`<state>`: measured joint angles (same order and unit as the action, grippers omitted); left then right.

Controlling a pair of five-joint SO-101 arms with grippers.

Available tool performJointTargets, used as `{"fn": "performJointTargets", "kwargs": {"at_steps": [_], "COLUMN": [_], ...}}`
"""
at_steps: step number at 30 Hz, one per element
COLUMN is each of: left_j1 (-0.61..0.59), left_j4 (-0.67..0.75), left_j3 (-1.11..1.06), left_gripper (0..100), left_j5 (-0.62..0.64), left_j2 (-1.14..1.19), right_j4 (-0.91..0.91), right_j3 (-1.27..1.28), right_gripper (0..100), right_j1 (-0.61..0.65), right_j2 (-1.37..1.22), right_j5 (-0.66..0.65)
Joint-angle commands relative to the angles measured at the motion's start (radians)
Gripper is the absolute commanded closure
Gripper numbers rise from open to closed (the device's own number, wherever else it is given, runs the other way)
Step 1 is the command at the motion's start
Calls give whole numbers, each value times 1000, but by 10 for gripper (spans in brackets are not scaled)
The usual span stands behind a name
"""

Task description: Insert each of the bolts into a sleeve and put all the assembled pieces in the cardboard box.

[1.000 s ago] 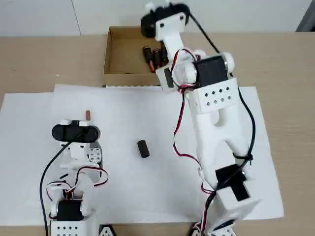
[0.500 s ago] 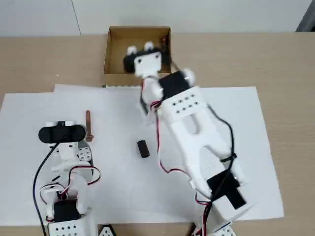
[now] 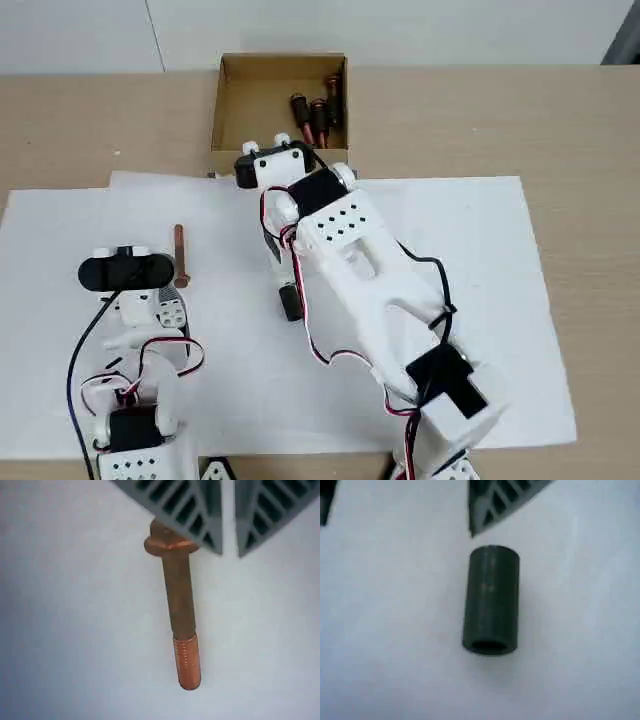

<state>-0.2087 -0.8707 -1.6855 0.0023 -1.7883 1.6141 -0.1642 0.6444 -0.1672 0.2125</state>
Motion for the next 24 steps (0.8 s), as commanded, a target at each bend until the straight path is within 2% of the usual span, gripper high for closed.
{"fn": "performJointTargets", "kwargs": {"at_steps": [1,9,24], "left_j1": [0,0,0], "left_j4": [5,5,5], "left_j3": [5,5,5], "left_gripper": [993,993,993], "left_j5": [-5,-5,-5], "left_j2": [-8,-8,-8], "right_j4": [-21,-54,-111], "right_j3": [-2,-2,-3], "right_gripper": [805,805,805], "right_j1": [38,102,105], "right_j2": [-18,-99,-211], "right_j5": [9,44,48]}}
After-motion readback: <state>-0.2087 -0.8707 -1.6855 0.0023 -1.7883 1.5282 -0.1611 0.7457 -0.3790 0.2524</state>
